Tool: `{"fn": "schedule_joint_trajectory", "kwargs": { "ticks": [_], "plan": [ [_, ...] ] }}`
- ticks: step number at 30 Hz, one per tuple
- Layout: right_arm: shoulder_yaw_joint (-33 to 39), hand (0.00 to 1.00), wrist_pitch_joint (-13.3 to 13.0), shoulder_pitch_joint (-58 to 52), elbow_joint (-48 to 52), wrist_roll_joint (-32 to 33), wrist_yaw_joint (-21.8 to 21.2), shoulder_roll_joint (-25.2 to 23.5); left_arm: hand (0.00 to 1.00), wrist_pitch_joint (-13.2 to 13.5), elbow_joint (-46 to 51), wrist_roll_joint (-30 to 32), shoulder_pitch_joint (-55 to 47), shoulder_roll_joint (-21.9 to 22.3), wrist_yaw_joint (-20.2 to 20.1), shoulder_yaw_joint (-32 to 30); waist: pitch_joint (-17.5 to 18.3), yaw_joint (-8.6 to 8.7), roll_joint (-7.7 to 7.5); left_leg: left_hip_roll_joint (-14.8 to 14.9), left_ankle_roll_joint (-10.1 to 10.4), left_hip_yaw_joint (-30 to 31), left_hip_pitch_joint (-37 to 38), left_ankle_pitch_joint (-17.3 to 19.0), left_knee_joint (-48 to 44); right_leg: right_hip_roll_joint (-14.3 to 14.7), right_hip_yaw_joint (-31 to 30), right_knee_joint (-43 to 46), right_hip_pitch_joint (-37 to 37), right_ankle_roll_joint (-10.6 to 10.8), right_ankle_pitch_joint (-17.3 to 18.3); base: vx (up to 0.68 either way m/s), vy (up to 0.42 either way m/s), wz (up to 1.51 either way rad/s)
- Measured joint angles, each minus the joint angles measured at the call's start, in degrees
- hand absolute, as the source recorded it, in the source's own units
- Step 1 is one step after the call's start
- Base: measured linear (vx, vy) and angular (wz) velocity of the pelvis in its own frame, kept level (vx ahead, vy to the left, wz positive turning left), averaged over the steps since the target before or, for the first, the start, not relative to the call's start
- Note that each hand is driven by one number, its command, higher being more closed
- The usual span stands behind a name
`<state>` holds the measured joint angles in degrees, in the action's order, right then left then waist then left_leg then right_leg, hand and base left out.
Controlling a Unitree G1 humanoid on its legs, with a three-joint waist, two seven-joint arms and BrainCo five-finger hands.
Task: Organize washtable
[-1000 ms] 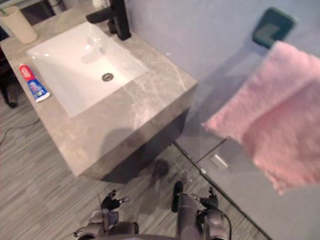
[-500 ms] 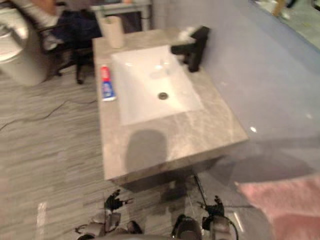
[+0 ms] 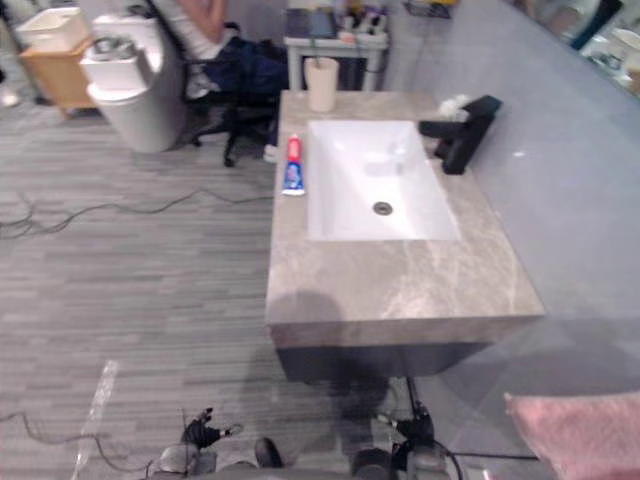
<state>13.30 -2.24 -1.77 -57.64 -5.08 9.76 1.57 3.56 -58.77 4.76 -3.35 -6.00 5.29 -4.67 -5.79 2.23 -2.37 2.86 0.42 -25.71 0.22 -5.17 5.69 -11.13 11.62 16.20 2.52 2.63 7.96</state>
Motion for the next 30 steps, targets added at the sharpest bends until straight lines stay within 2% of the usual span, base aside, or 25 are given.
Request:
{"fn": "schedule_joint_trajectory", "kwargs": {
  "ticks": [1,2,3,10,15,18,19,20,21,22,23,24,25,26,27,29,30],
  "plan": [
    [0.0,0.00,0.0,0.4,0.0,0.0,0.0,0.0,0.00,0.0,-0.1,0.0,-0.1,-0.3,0.0,0.0,-0.1,-0.03,-0.96,-1.0,0.0,1.3,-0.7,-0.9,0.1,-0.3,-0.9,-2.1,-1.2,0.7,2.9,-0.12,-0.158,0.69],
    [0.1,0.00,0.0,0.4,0.0,0.0,0.0,0.0,0.00,-0.1,-0.2,-0.1,0.0,-0.3,0.0,-0.1,-0.4,-0.03,-1.09,-1.5,0.0,2.0,-0.9,-1.4,0.1,-0.5,-0.7,-2.9,-1.7,2.3,4.1,-0.13,-0.142,0.68],
    [0.4,0.00,0.0,0.9,0.0,-0.1,0.0,0.6,0.00,-0.1,-0.2,-0.1,0.0,0.3,0.0,0.0,-0.5,-0.02,-0.11,-1.0,0.0,3.2,-1.2,-2.4,0.2,0.1,0.6,-2.9,-2.3,2.5,4.1,-0.09,-0.089,0.50],
    [0.4,0.00,0.1,0.7,0.0,-0.7,0.0,0.3,0.00,0.1,-1.2,0.0,-0.2,1.3,0.0,0.0,-0.2,-0.17,0.92,-0.7,0.2,7.0,-2.7,-3.1,0.2,1.3,2.4,-4.4,-3.4,2.9,4.3,-0.02,-0.037,0.25],
    [0.2,0.00,0.1,0.5,-0.1,-2.3,0.1,-0.9,0.00,0.2,-1.3,0.4,1.1,1.1,0.0,-0.1,-1.8,-0.37,0.09,-2.2,-0.3,9.9,-4.8,-3.3,-0.3,0.8,2.7,-4.0,-3.1,2.6,4.8,0.09,0.007,0.31],
    [0.8,0.00,0.3,1.3,-0.1,-2.5,0.1,-0.9,0.00,0.1,0.5,0.4,1.1,1.0,0.0,0.0,-1.9,0.21,-0.59,-2.7,-1.4,9.4,-10.3,-5.3,-5.7,-0.6,2.7,2.4,0.9,2.7,4.4,0.06,-0.014,0.63],
    [1.7,0.00,0.4,2.1,0.0,-2.9,0.1,0.0,0.00,0.1,1.4,0.4,1.1,2.5,0.1,-0.1,-2.8,0.04,1.08,-1.7,-1.8,9.1,-11.1,-6.9,-5.7,0.1,2.0,8.9,5.5,1.4,5.2,-0.07,-0.015,0.67],
    [1.8,0.00,0.4,3.0,0.0,-3.0,0.1,0.2,0.00,0.1,1.5,0.3,1.2,2.1,0.1,-0.9,-2.9,0.31,1.00,-0.8,-1.4,9.5,-11.2,-5.8,-5.1,1.1,-0.1,1.8,6.9,-2.0,2.8,-0.06,-0.028,0.59],
    [1.7,0.00,0.2,3.3,0.1,-3.2,0.2,-0.3,0.00,0.1,2.0,-0.3,1.6,1.9,0.0,-2.4,-3.3,0.40,-0.44,-0.5,-2.6,6.1,-11.9,-0.8,-10.7,-0.6,-0.2,1.5,6.5,1.2,2.3,0.01,-0.059,0.46],
    [1.9,0.00,0.0,3.7,0.9,-4.0,0.2,0.0,0.00,-0.3,1.6,-0.2,1.8,2.2,0.6,-2.8,-3.8,0.40,-0.26,4.1,-0.8,0.3,-12.7,7.9,-22.5,-1.2,2.1,3.4,6.7,0.9,2.1,0.07,-0.064,0.25],
    [2.3,0.00,0.1,3.8,1.1,-4.1,0.2,0.1,0.00,-0.3,1.6,-0.2,1.9,2.1,0.5,-2.5,-3.9,0.57,-0.78,5.5,0.6,-0.5,-12.4,9.5,-25.8,-1.6,2.1,3.9,6.8,0.9,2.1,0.08,-0.012,0.25],
    [2.4,0.00,0.1,3.8,1.1,-4.1,0.2,1.0,0.00,-0.2,1.4,-0.4,2.2,2.5,0.5,-2.3,-3.8,1.66,-0.51,8.2,3.7,-0.8,-10.9,11.5,-28.6,-2.9,2.4,4.9,7.0,1.0,2.1,0.01,0.099,0.22],
    [2.4,0.00,0.1,3.7,1.1,-4.1,0.3,1.4,0.00,0.0,1.3,-0.5,2.2,2.8,0.6,-2.0,-3.6,2.10,0.14,9.0,4.2,-0.6,-10.2,11.5,-27.8,-3.1,2.6,5.2,7.5,1.2,2.0,-0.04,0.206,0.21],
    [2.4,0.00,0.3,3.8,1.1,-4.0,0.3,2.1,0.00,0.1,1.2,-0.7,2.5,3.1,0.6,-1.2,-3.6,2.39,1.23,9.3,6.6,1.3,-8.6,12.2,-23.6,-3.5,2.3,6.4,9.5,1.7,1.7,-0.08,0.294,0.07],
    [2.4,0.00,0.3,4.3,0.8,-4.0,0.3,2.2,0.00,0.1,0.6,-0.7,3.4,2.4,0.5,0.0,-3.8,2.37,1.22,7.5,6.2,1.2,-7.7,12.8,-20.2,-4.4,1.7,6.2,10.8,3.2,0.6,-0.08,0.272,0.02],
    [1.3,0.00,0.4,4.5,-0.1,-3.9,0.2,0.6,0.00,0.1,-0.1,-0.7,3.7,0.9,0.6,0.2,-4.6,1.77,-0.26,6.3,5.8,-0.1,-7.9,12.2,-19.7,-5.3,1.0,4.4,11.2,4.1,-2.5,-0.10,0.214,-0.15],
    [0.6,0.00,0.4,4.4,-0.1,-3.9,0.2,-0.1,0.00,0.0,-0.3,-0.7,3.0,0.3,0.7,0.0,-4.6,1.50,-0.31,6.2,5.8,-0.8,-8.0,12.2,-20.0,-5.2,0.8,2.4,10.8,4.4,-4.9,-0.10,0.177,-0.25]
  ]
}}
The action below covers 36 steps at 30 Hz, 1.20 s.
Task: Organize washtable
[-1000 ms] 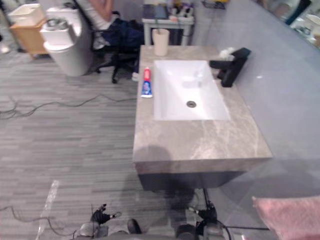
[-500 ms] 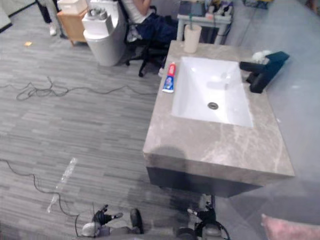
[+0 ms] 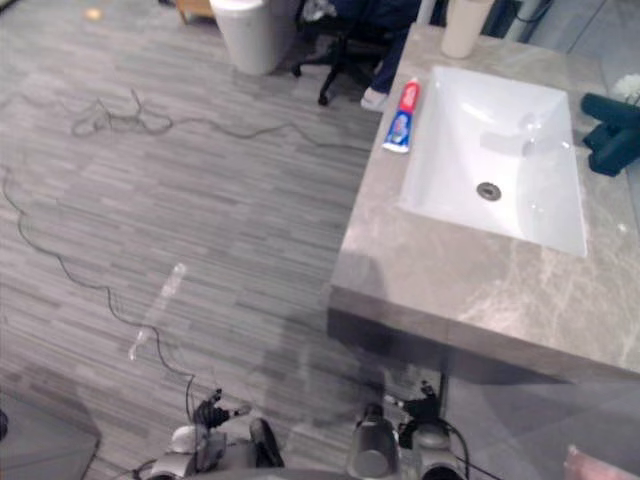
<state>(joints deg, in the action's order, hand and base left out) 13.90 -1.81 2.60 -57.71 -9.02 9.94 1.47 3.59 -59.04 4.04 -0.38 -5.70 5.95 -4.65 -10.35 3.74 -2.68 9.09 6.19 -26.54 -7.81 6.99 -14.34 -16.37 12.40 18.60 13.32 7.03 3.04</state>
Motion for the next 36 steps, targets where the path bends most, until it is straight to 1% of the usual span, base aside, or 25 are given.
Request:
{"fn": "schedule_joint_trajectory", "kwargs": {
  "ticks": [1,2,3,4,5,8,10,11,13,14,16,18,20,22,23,24,25,26,27,28,29,30,32,34,36],
  "plan": [
    [-0.8,0.00,0.0,0.0,0.0,0.0,0.0,-0.1,0.00,0.0,0.0,0.0,-0.4,-0.3,0.2,0.0,0.1,0.01,0.10,-0.1,0.0,-0.1,-0.1,0.0,0.0,0.0,0.0,-1.1,-0.2,0.1,-1.2,-0.10,0.177,-0.19],
    [-2.2,0.00,0.0,0.3,0.0,0.0,-0.1,-0.2,0.00,0.0,0.0,0.1,-1.0,-1.0,0.5,-0.6,0.0,-0.02,0.32,-0.4,0.0,-0.2,-0.6,0.0,0.4,0.1,0.2,-3.1,-0.3,0.5,-3.5,-0.08,0.131,-0.11],
    [-2.7,0.00,0.0,0.4,0.0,0.0,-0.1,-0.3,0.00,0.0,-0.1,0.1,-1.1,-1.5,0.5,-0.9,0.0,-0.06,0.33,-0.6,-0.1,-0.2,-0.8,0.0,0.6,0.1,0.2,-4.0,-0.3,0.6,-4.4,-0.10,0.147,-0.05],
    [-3.2,0.00,0.0,0.4,0.0,0.0,-0.1,-0.4,0.00,0.0,-0.3,0.1,-1.4,-2.1,0.6,-2.3,0.1,-0.18,0.19,-1.4,-1.4,-0.1,-1.0,-0.9,1.7,0.0,0.4,-5.2,-0.3,0.6,-5.3,-0.11,0.106,0.11],
    [-3.2,0.00,0.0,0.4,0.0,-0.1,-0.1,-0.4,0.00,-0.1,-0.3,0.2,-1.7,-2.4,0.8,-2.8,0.1,-0.17,0.17,-1.9,-2.4,0.1,-1.3,-1.5,2.5,-0.3,0.8,-6.1,-0.5,0.7,-5.7,-0.11,0.086,0.16],
    [-3.5,0.00,0.0,0.5,0.0,-0.1,-0.1,-0.3,0.00,-0.1,-0.3,0.7,-3.3,-2.8,0.9,-4.9,0.1,-0.30,0.22,-2.0,-2.8,0.7,-1.5,-1.8,2.0,-0.3,1.5,-7.1,-1.3,0.7,-5.7,-0.12,-0.002,0.09],
    [-4.4,0.00,0.0,0.4,0.0,-0.1,-0.1,0.4,0.00,-0.3,-0.3,0.7,-3.6,-2.6,0.9,-5.0,0.3,-0.53,0.53,-1.3,-2.9,2.5,-3.1,-1.8,0.2,0.1,2.4,-7.6,-1.9,1.1,-5.4,-0.14,-0.062,0.25],
    [-4.4,0.00,0.0,0.5,-0.1,-0.1,-0.1,0.6,0.00,-0.3,-0.1,0.7,-3.0,-2.2,0.8,-4.9,0.3,-0.50,0.53,-0.7,-3.2,4.1,-5.1,-1.5,-1.9,0.1,4.1,-7.9,-2.0,1.3,-4.6,-0.15,-0.073,0.42],
    [-4.3,0.00,0.0,0.5,-0.3,-0.1,-0.1,1.2,0.00,-0.3,0.0,0.7,-2.2,-2.0,0.6,-4.9,0.4,-0.34,0.87,0.8,-3.5,5.9,-8.0,-0.8,-5.4,0.7,6.8,-7.6,-2.0,1.0,-4.5,-0.16,-0.043,0.52],
    [-4.3,0.00,0.0,0.5,-0.5,-0.1,-0.1,1.3,0.00,-0.3,0.1,0.7,-2.0,-2.1,0.6,-4.9,0.4,-0.50,0.90,1.8,-4.0,6.2,-8.9,-0.2,-7.5,1.0,7.7,-7.1,-2.1,0.8,-4.3,-0.17,-0.013,0.34],
    [-4.3,0.00,0.0,0.5,-0.5,-0.1,-0.1,1.4,0.00,-0.2,0.5,0.7,-1.9,-2.4,0.6,-4.9,0.5,-1.62,1.10,4.3,-4.4,6.3,-11.4,2.8,-13.6,2.0,8.0,-6.1,-2.2,0.9,-4.2,-0.19,0.058,-0.02],
    [-4.3,0.00,0.1,0.7,-0.5,0.0,-0.1,1.5,0.00,0.2,0.6,0.6,-1.9,-2.9,0.6,-4.9,0.5,-1.84,0.83,4.8,-5.8,6.5,-13.1,4.7,-16.9,1.8,8.0,-6.0,-2.2,1.6,-4.4,-0.19,0.149,-0.06],
    [-4.9,0.00,0.1,0.8,-0.5,-0.1,-0.2,1.0,0.00,0.2,0.6,0.5,-2.1,-3.0,0.7,-4.9,0.6,-2.15,0.66,4.7,-6.8,6.1,-13.7,5.4,-17.7,2.2,7.7,-6.8,-2.3,1.6,-4.4,-0.14,0.136,-0.03],
    [-6.0,0.00,0.2,0.3,-1.7,-0.1,-0.3,0.8,0.00,0.2,0.7,0.3,-2.8,-2.4,0.7,-4.9,0.6,-2.48,0.54,3.0,-7.0,5.8,-13.5,5.5,-16.5,2.3,4.8,-8.5,-3.1,1.3,-2.8,-0.13,0.118,0.18],
    [-6.0,0.00,0.5,-0.1,-1.9,-0.1,-0.3,0.9,0.00,0.1,0.7,0.1,-3.2,-2.1,0.7,-4.9,0.4,-2.26,0.79,1.3,-6.9,5.8,-12.5,5.4,-13.6,2.9,1.3,-6.9,-3.1,2.4,-1.3,-0.07,0.065,0.62],
    [-5.9,0.00,0.6,-0.4,-1.9,0.0,-0.3,0.9,0.00,0.1,0.7,0.1,-3.7,-1.9,0.7,-4.9,0.8,-1.94,0.17,-0.7,-6.9,5.7,-10.3,4.7,-9.2,5.2,-1.2,-3.4,-3.5,3.3,0.5,-0.01,0.045,0.78],
    [-5.9,0.00,0.6,-0.5,-1.9,0.0,-0.3,1.0,0.00,0.1,0.7,0.1,-4.0,-1.9,0.7,-4.9,0.8,-1.70,0.10,-1.7,-6.9,5.7,-9.4,3.8,-6.5,6.6,-1.8,-2.4,-4.3,3.0,1.6,0.05,0.005,0.93],
    [-5.6,0.00,0.5,-0.6,-1.8,0.0,-0.2,1.1,0.00,0.1,0.7,0.1,-4.5,-1.8,0.6,-4.8,1.0,-1.53,-0.24,-3.9,-6.6,5.7,-7.5,2.3,-2.0,8.7,-1.8,-3.0,-6.4,-0.4,4.8,0.06,-0.006,0.71],
    [-5.4,0.00,0.4,-0.6,-1.9,0.0,-0.2,1.4,0.00,0.1,0.7,0.1,-4.7,-1.7,0.6,-4.8,1.1,-1.62,-0.50,-5.1,-6.5,5.8,-6.7,1.8,0.2,9.3,-2.3,-4.3,-7.2,-2.1,5.8,0.04,0.001,0.78],
    [-5.2,0.00,0.3,-0.5,-1.8,0.0,-0.2,1.8,0.00,0.1,0.8,0.1,-5.2,-1.4,0.6,-4.6,1.1,-1.67,-0.21,-7.0,-5.7,6.1,-4.9,0.2,4.8,9.1,-2.9,-6.3,-8.2,-2.3,5.9,0.01,0.034,0.57],
    [-4.7,0.00,0.1,-0.2,-1.7,0.0,-0.2,1.5,0.00,0.1,0.7,0.1,-5.8,-1.4,0.6,-4.4,1.3,-1.79,-0.34,-8.6,-4.6,6.2,-3.4,-1.4,9.5,8.5,-3.1,-7.5,-8.3,-3.0,5.5,-0.01,0.100,0.52],
    [-4.1,0.00,-0.1,-0.2,-1.5,0.0,-0.1,1.2,0.00,0.1,0.7,0.1,-5.9,-1.4,0.6,-4.5,1.4,-1.70,-0.44,-9.2,-4.7,6.2,-3.0,-2.1,11.2,8.3,-3.1,-8.1,-8.2,-3.1,5.5,-0.01,0.142,0.32],
    [-2.8,0.00,-0.2,-0.4,-1.9,-0.1,-0.2,0.5,0.00,-0.1,-0.2,0.0,-6.4,-1.6,0.7,-4.4,1.5,-2.01,-0.06,-10.0,-4.7,5.9,-0.8,-6.6,17.6,8.7,-3.0,-8.8,-8.2,-3.1,5.3,0.01,0.134,0.13],
    [-1.2,0.00,-0.1,-1.6,-2.2,-0.1,-0.1,-0.2,0.00,-0.1,-1.1,0.1,-6.5,-1.6,0.6,-4.2,1.5,-2.07,-0.25,-10.5,-4.6,6.0,0.6,-8.2,20.1,8.9,-3.1,-9.2,-9.1,-3.1,5.3,0.03,0.098,0.10],
    [0.4,0.00,-0.1,-3.2,-2.1,0.1,-0.1,-0.7,0.00,-0.1,-1.3,0.1,-6.4,-1.7,0.5,-3.9,1.6,-1.96,-0.31,-11.2,-4.7,6.0,1.4,-8.3,20.1,9.0,-3.3,-9.8,-10.4,-3.1,5.3,0.06,0.090,0.12]
  ]
}}
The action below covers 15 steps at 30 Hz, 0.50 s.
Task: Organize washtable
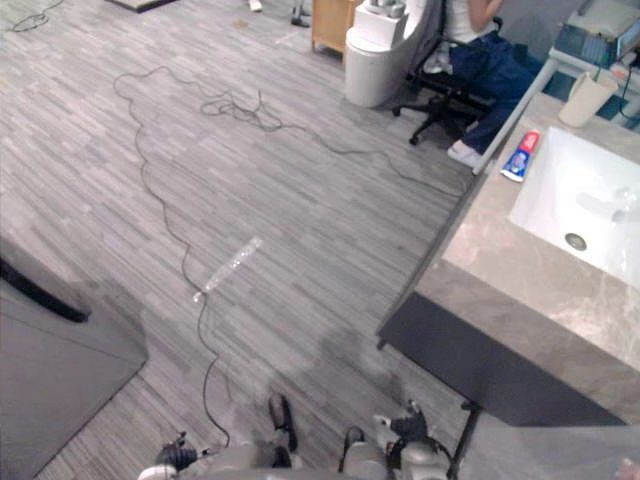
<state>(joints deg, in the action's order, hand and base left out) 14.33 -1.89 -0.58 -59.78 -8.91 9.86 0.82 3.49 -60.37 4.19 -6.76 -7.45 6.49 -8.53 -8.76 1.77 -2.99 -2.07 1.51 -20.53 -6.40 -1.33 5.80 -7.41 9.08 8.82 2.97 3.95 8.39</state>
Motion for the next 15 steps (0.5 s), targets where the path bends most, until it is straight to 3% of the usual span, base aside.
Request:
{"fn": "schedule_joint_trajectory", "kwargs": {
  "ticks": [4,7,9,11,14,15],
  "plan": [
    [1.0,0.00,0.0,0.0,0.4,-0.2,0.0,-0.1,0.00,0.0,0.1,0.0,0.3,0.1,-0.1,0.1,-0.1,0.63,0.26,-1.0,-0.2,-0.3,-0.1,0.1,-0.9,-1.0,0.0,1.2,-0.6,0.1,0.4,0.09,0.110,0.22],
    [2.5,0.00,0.1,0.0,0.8,-0.3,0.0,-0.1,0.00,0.0,0.6,0.0,1.2,0.5,-0.1,-0.1,-0.7,0.39,1.24,1.7,-4.2,-3.7,-4.7,3.0,-12.7,-1.3,0.0,4.7,-0.7,0.8,2.0,0.06,0.040,0.57],
    [2.7,0.00,0.3,-0.2,1.4,-0.2,0.0,0.5,0.00,0.0,2.1,-0.1,1.2,1.8,0.1,-0.6,-1.2,-1.19,2.94,5.2,-5.5,-7.4,-7.1,8.2,-23.2,-1.9,-0.1,9.3,-0.7,2.3,4.9,0.02,0.055,0.21],
    [2.7,0.00,0.5,-0.4,2.9,-0.2,0.0,0.4,0.00,0.0,2.6,-0.1,1.1,2.5,0.0,-0.6,-1.4,-2.71,4.11,5.5,-6.9,-8.3,-7.9,9.3,-24.2,-1.9,-0.4,10.5,-0.5,2.6,5.4,-0.03,0.042,-0.05],
    [2.7,0.00,0.5,0.5,3.3,0.7,-0.1,0.1,0.00,0.3,3.7,-0.2,1.2,2.6,0.0,-0.4,-1.5,-2.96,4.39,5.4,-6.5,-10.4,-10.5,9.0,-24.2,-0.5,2.4,18.2,1.5,1.5,10.4,0.00,-0.005,0.23],
    [2.6,0.00,0.5,0.9,4.1,1.6,-0.1,-0.7,0.00,0.4,3.8,-0.8,1.1,2.5,0.1,-0.8,-1.7,-3.53,3.92,6.2,-4.8,-11.1,-12.7,9.6,-28.1,0.6,3.7,16.7,-0.4,-0.6,12.5,0.03,-0.058,0.26]
  ]
}}
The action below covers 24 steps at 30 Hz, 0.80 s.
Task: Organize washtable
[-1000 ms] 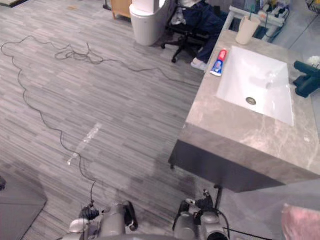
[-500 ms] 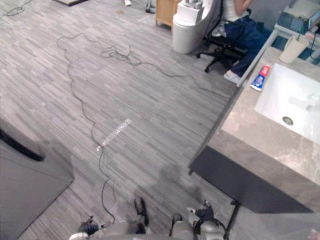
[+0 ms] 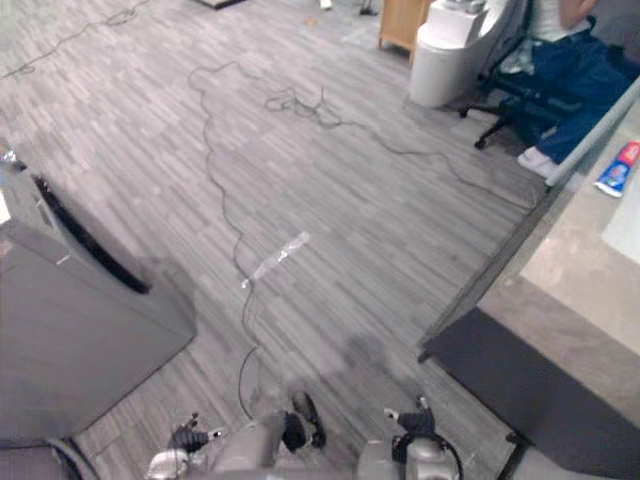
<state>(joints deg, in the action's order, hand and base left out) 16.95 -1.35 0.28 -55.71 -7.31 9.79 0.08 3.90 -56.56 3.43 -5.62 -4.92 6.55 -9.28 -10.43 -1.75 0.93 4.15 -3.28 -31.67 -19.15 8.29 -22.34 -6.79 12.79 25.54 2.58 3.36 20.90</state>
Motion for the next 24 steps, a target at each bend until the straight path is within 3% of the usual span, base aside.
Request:
{"fn": "schedule_joint_trajectory", "kwargs": {
  "ticks": [1,2,3,5,6,7,8,9,10,11,12,14,15,16,18,20,21,23,24],
  "plan": [
    [0.1,0.00,0.0,0.0,1.0,0.0,0.0,-0.5,0.00,0.2,0.3,-0.6,0.3,-0.4,0.0,-0.7,-1.1,-0.51,-0.61,2.0,4.0,0.2,-3.1,2.0,-6.0,0.0,0.1,-2.0,-1.0,-0.7,1.8,0.00,-0.027,0.14],
    [0.2,0.00,0.1,0.0,0.9,0.0,0.0,-0.3,0.00,0.2,1.2,-1.8,0.6,0.6,0.7,-3.6,-2.1,-1.16,-0.06,6.4,3.9,3.0,-8.6,6.4,-16.4,0.3,1.2,-2.3,-1.9,-0.9,1.7,-0.02,0.017,-0.06],
    [0.2,0.00,0.1,-0.4,1.0,0.0,0.0,-0.8,0.00,0.2,1.7,-2.1,0.3,0.8,1.0,-4.8,-1.9,-1.92,-0.62,7.8,4.0,4.0,-10.5,7.0,-16.8,0.3,0.8,-3.1,-2.3,-0.9,1.7,0.00,0.020,-0.29],
    [0.1,0.00,0.1,-0.4,0.8,-0.1,0.1,-1.6,0.00,1.0,2.0,-3.0,-2.4,1.6,1.2,-5.9,-1.1,-3.87,-0.77,14.2,7.5,7.3,-13.5,4.3,-8.4,1.6,-2.9,-6.9,-3.6,-1.0,1.7,0.19,0.151,-0.63],
    [0.0,0.00,-0.1,-0.2,0.1,-0.1,0.0,-1.5,0.00,0.7,1.3,-3.0,-3.2,2.3,1.2,-7.6,-0.7,-3.59,-1.09,14.7,8.7,10.2,-14.1,1.4,-3.9,1.1,-4.8,-7.3,-4.1,0.2,2.3,0.31,0.289,-0.43],
    [0.0,0.00,-0.1,-0.2,-0.5,-0.2,0.0,-1.4,0.00,0.5,0.6,-3.1,-3.4,2.4,1.2,-8.9,-0.5,-3.36,-1.76,14.0,8.1,10.1,-14.1,-1.9,-4.0,-0.1,-5.2,-7.3,-4.4,1.3,2.9,0.40,0.380,-0.23],
    [0.0,0.00,0.0,-0.2,-2.7,-0.3,0.0,-1.2,0.00,0.1,-0.5,-3.2,-3.8,2.2,1.5,-9.9,1.0,-3.41,-3.33,11.4,6.5,10.4,-14.3,-5.4,-5.8,-3.3,-6.1,-7.6,-4.3,3.0,3.8,0.60,0.463,-0.45],
    [-0.1,0.00,0.1,0.0,-4.8,-0.6,-0.2,-0.9,0.00,0.1,-1.6,-3.7,-4.8,1.5,2.1,-9.9,1.7,-3.93,-5.29,9.6,4.3,9.8,-14.6,-4.0,-9.1,-5.5,-7.5,-6.0,-4.2,4.2,2.9,0.63,0.456,-0.52],
    [-0.1,0.00,0.0,0.1,-4.8,-0.6,-0.3,-1.3,0.00,0.0,-2.5,-3.9,-4.6,1.0,2.4,-10.0,1.9,-3.50,-5.85,9.0,2.2,9.0,-14.5,-2.5,-10.2,-6.5,-8.6,-1.6,-2.4,4.8,1.8,0.56,0.351,-0.49],
    [-0.2,0.00,-0.1,0.3,-4.8,-0.6,-0.3,-1.6,0.00,-0.3,-2.6,-4.2,-3.8,0.8,2.4,-10.4,2.1,-3.10,-6.41,8.2,1.4,7.6,-13.4,-0.6,-10.5,-8.3,-8.9,6.5,1.6,4.0,-1.1,0.42,0.276,-0.36],
    [-1.9,0.00,-0.1,1.0,-4.8,-0.5,-0.5,-1.6,0.00,-0.3,-2.5,-4.3,-3.0,0.8,2.4,-10.3,1.9,-2.08,-6.47,6.3,0.7,5.6,-8.8,1.3,-8.1,-11.0,-9.5,18.7,7.3,1.9,-11.4,0.52,0.344,-0.34],
    [-3.5,0.00,-0.5,1.0,-4.9,0.0,-1.2,-1.5,0.00,-0.4,-2.3,-4.3,-2.8,0.5,2.4,-8.9,1.1,-0.49,-5.80,4.3,0.7,4.1,-0.8,2.3,-3.0,-11.6,-9.2,25.6,9.7,2.0,-11.2,0.48,0.309,-0.38],
    [-3.9,0.00,-1.0,0.9,-4.1,0.0,-1.3,-1.2,0.00,-0.4,-1.9,-4.3,-2.7,0.4,2.4,-8.5,1.0,-0.11,-5.37,3.4,0.8,3.1,4.1,2.3,0.8,-10.8,-7.6,27.1,11.2,1.3,-10.1,0.39,0.241,-0.54],
    [-4.4,0.00,-1.6,1.0,-3.6,0.0,-1.3,-0.8,0.00,-0.3,-1.8,-4.3,-2.1,0.4,2.3,-8.3,0.6,0.60,-4.19,2.3,0.8,2.2,9.4,2.3,5.3,-9.0,-4.8,25.8,13.3,1.9,-8.2,0.44,0.259,-0.55],
    [-4.5,0.00,-2.2,1.0,-3.6,0.1,-1.2,-0.6,0.00,-0.2,-1.1,-4.3,-0.5,0.1,2.3,-7.6,0.5,1.62,-4.59,0.7,1.1,-0.3,15.1,2.1,9.5,-6.7,1.2,20.0,16.7,1.0,-7.3,0.36,0.161,-0.34],
    [-4.4,0.00,-2.1,1.0,-3.7,0.5,-1.3,-0.4,0.00,-0.1,-1.0,-4.0,1.5,0.1,1.9,-5.7,0.5,2.54,-4.83,-0.4,0.8,-2.0,17.9,2.4,11.8,-2.8,6.8,7.8,18.6,0.2,-8.7,0.38,0.101,-0.27],
    [-4.4,0.00,-2.1,1.4,-3.7,0.5,-1.3,-0.4,0.00,-0.2,-1.1,-3.7,3.1,0.2,0.9,-4.1,-0.1,3.32,-5.53,-2.4,1.7,-3.4,21.4,3.0,14.0,0.4,12.8,-5.5,19.1,-1.1,-14.0,0.44,0.101,-0.29],
    [-3.4,0.00,-2.0,1.3,-3.7,0.5,-1.2,-0.6,0.00,-0.2,-1.0,-3.3,3.6,0.3,0.5,-3.8,-0.3,3.96,-6.33,-4.4,3.0,-4.5,24.5,3.8,15.8,2.2,15.5,-12.6,18.5,-2.4,-18.2,0.55,0.084,-0.23],
    [-2.0,0.00,-2.0,0.7,-3.4,0.5,-1.2,-0.8,0.00,-0.3,-1.0,-2.7,3.5,0.5,-0.2,-3.7,-0.3,4.35,-6.70,-6.0,4.7,-4.4,27.1,4.8,16.8,2.8,15.7,-14.5,17.8,-4.7,-20.2,0.54,0.037,-0.06]
  ]
}}
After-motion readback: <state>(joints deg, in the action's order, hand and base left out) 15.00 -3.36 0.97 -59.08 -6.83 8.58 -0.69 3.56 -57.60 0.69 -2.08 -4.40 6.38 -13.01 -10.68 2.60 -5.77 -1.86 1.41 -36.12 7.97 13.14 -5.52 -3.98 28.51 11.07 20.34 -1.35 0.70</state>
